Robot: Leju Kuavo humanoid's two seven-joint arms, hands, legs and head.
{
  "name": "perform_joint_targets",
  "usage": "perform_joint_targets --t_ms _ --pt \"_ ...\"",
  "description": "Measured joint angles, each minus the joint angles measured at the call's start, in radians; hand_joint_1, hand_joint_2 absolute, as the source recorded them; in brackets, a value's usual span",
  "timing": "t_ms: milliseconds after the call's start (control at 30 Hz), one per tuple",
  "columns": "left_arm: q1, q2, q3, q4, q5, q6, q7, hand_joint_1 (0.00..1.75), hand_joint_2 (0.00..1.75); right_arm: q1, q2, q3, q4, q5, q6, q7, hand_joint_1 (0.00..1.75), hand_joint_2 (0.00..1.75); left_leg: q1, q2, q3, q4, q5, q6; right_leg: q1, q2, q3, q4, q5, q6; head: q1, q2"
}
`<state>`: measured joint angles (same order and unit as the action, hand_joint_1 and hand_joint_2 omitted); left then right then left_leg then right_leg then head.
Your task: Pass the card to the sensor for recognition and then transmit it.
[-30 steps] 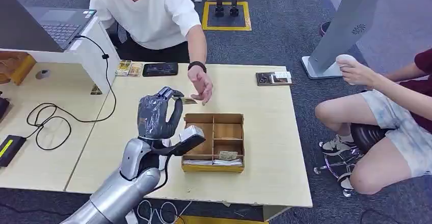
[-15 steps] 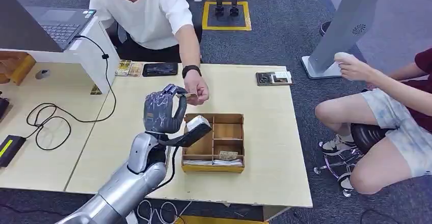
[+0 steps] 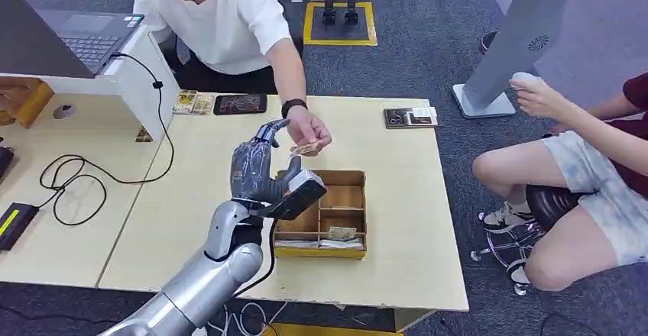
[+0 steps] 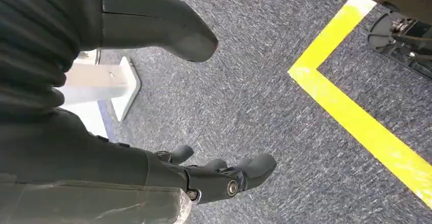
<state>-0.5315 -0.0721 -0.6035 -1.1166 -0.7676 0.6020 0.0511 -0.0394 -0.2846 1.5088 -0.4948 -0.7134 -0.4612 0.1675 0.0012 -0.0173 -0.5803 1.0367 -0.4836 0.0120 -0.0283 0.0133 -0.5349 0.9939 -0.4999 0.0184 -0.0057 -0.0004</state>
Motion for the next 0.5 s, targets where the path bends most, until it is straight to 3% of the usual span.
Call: perform_joint_targets --t_ms 500 --pt "0.016 -0.006 0.000 -0.034 0.066 0.012 -0.054 0.00 1.75 0.011 0.000 -0.002 -0.019 -0.031 -0.022 0.000 0.00 1.75 0.000 0.000 0.000 0.000 0.000 0.000 0.000 0.000 0.000 0.000 0.000 0.000 0.000 0.000"
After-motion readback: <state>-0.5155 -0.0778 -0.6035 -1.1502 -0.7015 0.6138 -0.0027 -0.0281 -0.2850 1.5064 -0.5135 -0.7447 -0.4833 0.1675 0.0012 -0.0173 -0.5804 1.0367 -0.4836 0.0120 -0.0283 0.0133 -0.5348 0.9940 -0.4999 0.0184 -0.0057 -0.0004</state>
